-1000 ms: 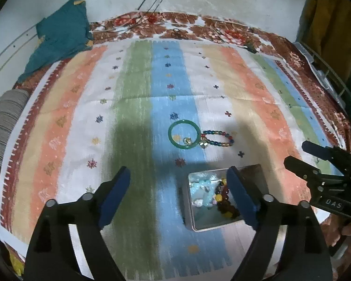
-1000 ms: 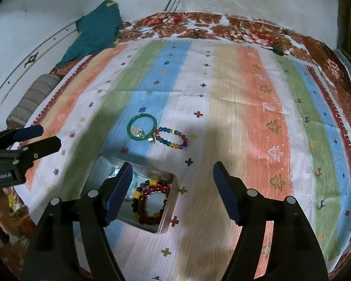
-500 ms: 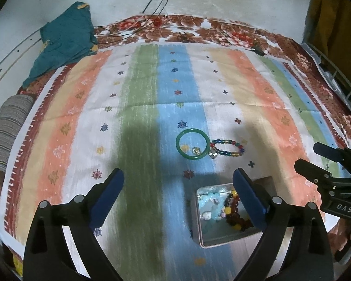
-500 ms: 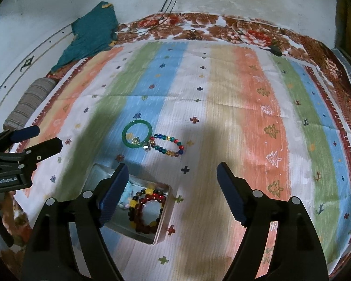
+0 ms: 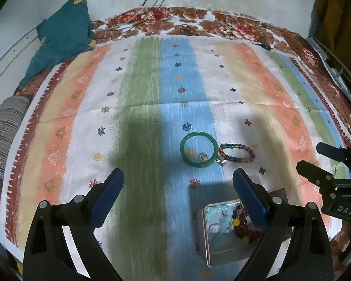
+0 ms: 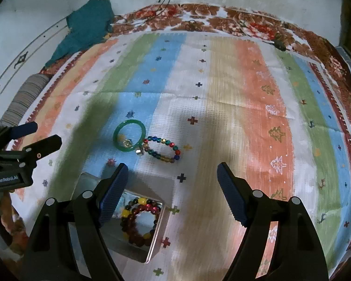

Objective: Organize jewelry
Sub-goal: 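Move both grippers forward toward the green bangle and multicolour bracelet, then grasp the green bangle with the left gripper while the right grasps the multicolour bracelet, then lift both held bracelets and carry them back over the silver tin, then open both grippers to drop the bracelets into the silver tin, then move both grippers forward toward the small metal charms on the cloth, then grasp the gold ring charm with the left gripper while the right grasps the silver charm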

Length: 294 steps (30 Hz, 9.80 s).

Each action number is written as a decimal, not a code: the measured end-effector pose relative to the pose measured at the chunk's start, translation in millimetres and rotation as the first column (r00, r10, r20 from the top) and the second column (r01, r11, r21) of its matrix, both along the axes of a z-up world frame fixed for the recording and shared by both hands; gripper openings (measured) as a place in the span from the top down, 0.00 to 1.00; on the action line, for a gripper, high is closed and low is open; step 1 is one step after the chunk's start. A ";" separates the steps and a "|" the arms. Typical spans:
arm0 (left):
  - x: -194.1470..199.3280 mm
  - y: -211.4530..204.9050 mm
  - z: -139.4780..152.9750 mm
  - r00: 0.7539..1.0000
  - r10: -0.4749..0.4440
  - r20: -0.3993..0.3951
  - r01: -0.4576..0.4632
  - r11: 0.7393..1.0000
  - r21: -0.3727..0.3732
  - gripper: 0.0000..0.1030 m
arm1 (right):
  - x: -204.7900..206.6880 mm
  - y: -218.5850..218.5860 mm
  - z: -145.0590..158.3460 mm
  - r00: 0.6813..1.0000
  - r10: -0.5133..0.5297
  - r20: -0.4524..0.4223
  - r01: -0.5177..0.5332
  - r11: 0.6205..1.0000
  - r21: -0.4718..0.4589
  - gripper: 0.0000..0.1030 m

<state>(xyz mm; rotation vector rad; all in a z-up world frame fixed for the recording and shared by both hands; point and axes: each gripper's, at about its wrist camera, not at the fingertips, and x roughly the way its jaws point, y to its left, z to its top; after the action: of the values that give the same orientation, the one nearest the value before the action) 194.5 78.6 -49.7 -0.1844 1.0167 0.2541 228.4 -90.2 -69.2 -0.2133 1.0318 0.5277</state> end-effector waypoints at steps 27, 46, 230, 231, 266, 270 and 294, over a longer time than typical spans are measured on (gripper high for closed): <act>54.5 23.9 -57.9 0.993 0.008 -0.119 -0.009 1.000 -0.013 0.10 | 45.4 29.0 -50.7 0.996 0.033 -0.077 -0.040 0.995 -0.095 0.23; 86.1 31.8 -95.0 0.982 -0.024 -0.189 0.016 0.999 -0.045 0.15 | 66.5 43.5 -83.2 0.993 0.036 -0.110 -0.054 0.985 -0.166 0.23; -16.0 13.8 -3.1 0.999 0.045 -0.021 -0.047 0.994 -0.099 0.38 | -33.5 31.3 3.1 0.992 0.126 0.015 -0.127 0.991 0.035 0.43; -13.2 17.4 -6.1 0.998 0.052 -0.029 -0.054 0.993 -0.102 0.38 | -32.5 33.8 2.0 0.991 0.133 0.008 -0.134 0.990 0.033 0.43; 67.8 40.5 -75.8 0.983 0.014 -0.182 -0.041 0.988 -0.149 0.47 | 21.3 82.1 -55.2 0.968 0.200 -0.149 -0.207 0.977 -0.039 0.54; 76.5 38.2 -82.4 0.981 -0.005 -0.194 -0.029 0.985 -0.171 0.50 | 25.9 87.7 -61.4 0.965 0.208 -0.159 -0.219 0.975 -0.050 0.56; 112.3 34.1 -123.0 0.956 -0.082 -0.283 0.015 0.973 -0.232 0.67 | 45.3 110.4 -101.2 0.944 0.225 -0.240 -0.252 0.964 -0.087 0.74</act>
<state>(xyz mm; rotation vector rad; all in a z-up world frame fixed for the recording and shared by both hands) 306.8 112.7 -172.7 -0.3366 1.3426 0.1200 273.6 20.2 -170.4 -0.3921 1.2713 0.7249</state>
